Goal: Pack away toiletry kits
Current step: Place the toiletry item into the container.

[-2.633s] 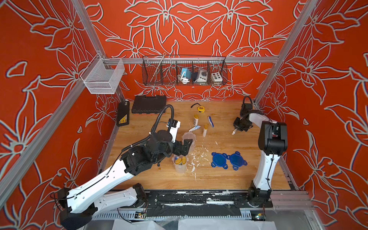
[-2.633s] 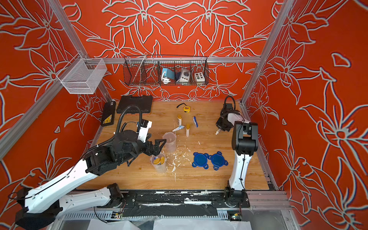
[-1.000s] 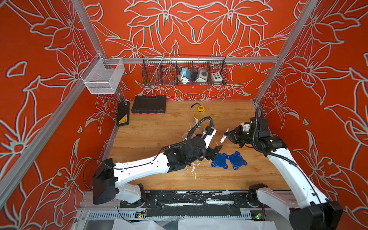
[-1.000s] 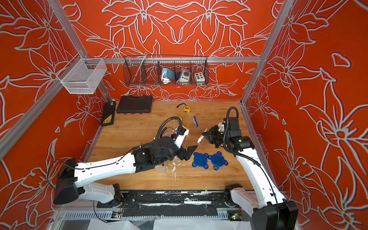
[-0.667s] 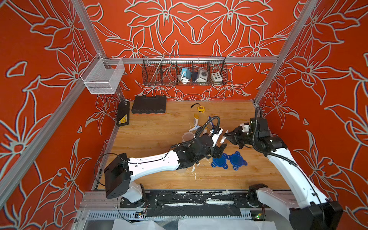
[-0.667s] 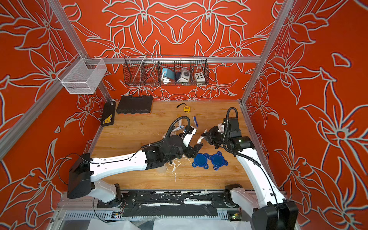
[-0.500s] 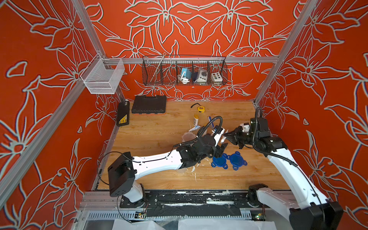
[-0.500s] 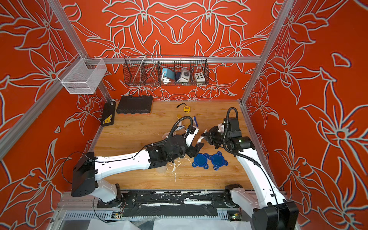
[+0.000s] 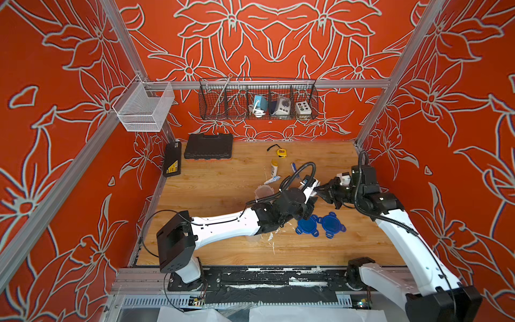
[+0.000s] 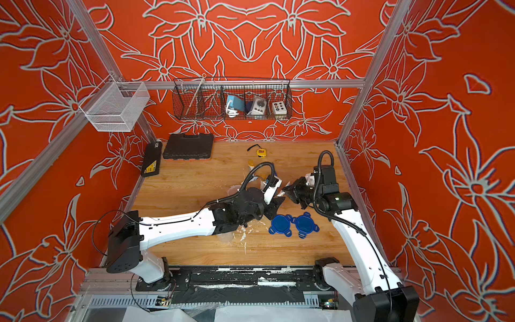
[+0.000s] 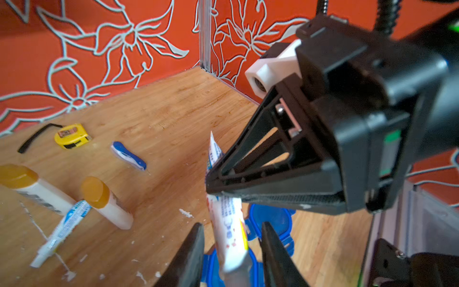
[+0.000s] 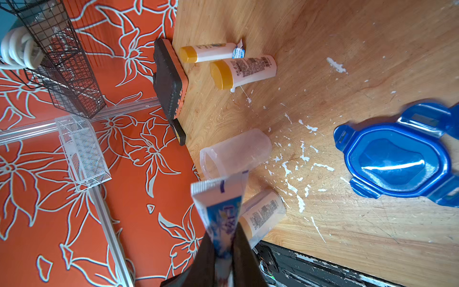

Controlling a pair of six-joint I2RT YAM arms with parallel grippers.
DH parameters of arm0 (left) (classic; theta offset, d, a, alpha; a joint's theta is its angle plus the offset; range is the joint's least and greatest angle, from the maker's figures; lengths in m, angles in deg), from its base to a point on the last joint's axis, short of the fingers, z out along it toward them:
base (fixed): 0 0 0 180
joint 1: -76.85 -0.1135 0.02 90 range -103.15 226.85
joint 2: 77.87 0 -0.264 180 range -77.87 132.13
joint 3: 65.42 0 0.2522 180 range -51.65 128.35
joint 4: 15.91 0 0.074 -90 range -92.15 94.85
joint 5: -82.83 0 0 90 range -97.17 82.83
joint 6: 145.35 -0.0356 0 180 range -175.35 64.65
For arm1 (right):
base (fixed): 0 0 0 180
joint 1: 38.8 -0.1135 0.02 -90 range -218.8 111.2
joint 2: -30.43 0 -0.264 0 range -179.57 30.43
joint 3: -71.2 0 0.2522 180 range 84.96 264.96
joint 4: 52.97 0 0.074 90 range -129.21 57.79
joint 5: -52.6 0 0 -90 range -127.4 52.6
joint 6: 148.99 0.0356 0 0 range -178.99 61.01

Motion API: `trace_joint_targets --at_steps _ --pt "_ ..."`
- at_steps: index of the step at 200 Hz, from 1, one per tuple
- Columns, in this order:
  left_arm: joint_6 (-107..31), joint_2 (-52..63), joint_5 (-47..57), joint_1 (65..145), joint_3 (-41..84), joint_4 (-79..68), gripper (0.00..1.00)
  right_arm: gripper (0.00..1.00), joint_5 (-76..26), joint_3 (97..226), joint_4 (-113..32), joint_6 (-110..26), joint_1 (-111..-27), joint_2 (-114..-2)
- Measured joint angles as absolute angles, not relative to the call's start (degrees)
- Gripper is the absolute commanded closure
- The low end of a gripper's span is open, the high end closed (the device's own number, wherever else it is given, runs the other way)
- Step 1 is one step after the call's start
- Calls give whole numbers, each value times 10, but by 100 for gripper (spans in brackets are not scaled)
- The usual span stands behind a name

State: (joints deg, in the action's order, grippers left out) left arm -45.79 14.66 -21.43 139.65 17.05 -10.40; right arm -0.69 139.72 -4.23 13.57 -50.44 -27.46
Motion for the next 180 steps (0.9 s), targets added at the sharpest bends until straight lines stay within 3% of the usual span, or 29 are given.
trace_joint_targets --at_steps 49,80,122,180 --pt "-464 153 -217 1397 174 -100 93 78 -9 1397 -35 130 -504 -275" --pt "-464 153 -218 1397 179 -89 98 62 -9 1400 -25 110 -504 -276" --pt "-465 135 -226 1397 180 -33 99 31 -29 1472 20 44 -503 -296" --pt "-427 -30 -220 1397 214 215 98 19 -80 1557 73 -71 -496 -322"
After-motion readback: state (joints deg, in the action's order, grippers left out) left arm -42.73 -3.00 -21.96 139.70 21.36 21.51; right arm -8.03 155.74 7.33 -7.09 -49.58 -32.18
